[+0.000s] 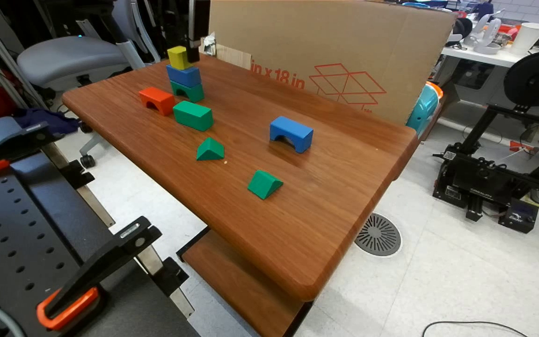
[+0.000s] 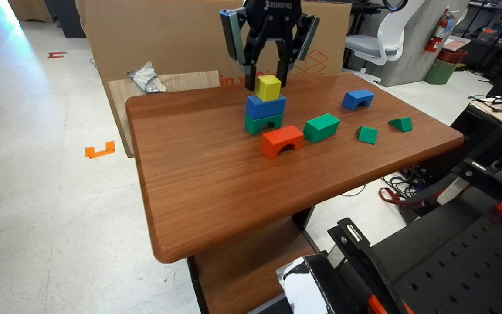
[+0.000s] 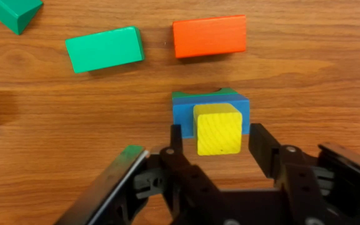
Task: Move the yellow block to the blue block to the left
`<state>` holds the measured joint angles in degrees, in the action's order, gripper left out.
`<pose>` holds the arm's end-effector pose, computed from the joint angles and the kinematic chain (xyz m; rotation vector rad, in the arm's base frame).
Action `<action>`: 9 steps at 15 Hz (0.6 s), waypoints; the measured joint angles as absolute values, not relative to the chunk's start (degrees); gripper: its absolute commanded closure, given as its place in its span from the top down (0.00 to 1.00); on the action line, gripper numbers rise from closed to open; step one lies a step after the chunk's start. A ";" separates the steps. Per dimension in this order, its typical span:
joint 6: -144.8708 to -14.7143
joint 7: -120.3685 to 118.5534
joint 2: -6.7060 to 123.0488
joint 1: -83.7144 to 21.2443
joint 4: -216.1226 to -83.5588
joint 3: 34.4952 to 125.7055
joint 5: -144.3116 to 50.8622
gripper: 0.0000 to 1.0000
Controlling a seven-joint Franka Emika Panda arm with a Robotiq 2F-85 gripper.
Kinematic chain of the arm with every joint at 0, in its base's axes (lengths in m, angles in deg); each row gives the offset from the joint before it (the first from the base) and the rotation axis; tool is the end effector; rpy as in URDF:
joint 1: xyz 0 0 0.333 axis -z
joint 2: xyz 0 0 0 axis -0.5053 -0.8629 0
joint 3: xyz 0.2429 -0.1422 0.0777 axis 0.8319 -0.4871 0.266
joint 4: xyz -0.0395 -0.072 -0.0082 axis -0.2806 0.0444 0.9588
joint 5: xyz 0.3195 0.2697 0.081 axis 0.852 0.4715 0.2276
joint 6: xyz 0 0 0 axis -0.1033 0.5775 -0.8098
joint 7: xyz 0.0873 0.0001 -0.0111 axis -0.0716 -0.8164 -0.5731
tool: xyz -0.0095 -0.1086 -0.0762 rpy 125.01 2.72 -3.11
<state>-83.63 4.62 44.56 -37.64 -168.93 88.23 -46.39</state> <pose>0.6101 0.1239 0.1316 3.1368 0.0772 -0.0846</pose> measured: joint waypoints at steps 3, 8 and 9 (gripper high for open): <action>-83.73 4.59 45.48 -37.52 -169.03 88.23 -44.87 1.00; -83.84 3.29 54.36 -36.00 -173.45 88.32 -39.77 1.00; -83.84 3.23 56.65 -35.53 -174.88 88.30 -39.20 1.00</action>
<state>-83.84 3.23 56.65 -35.53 -174.88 88.30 -39.20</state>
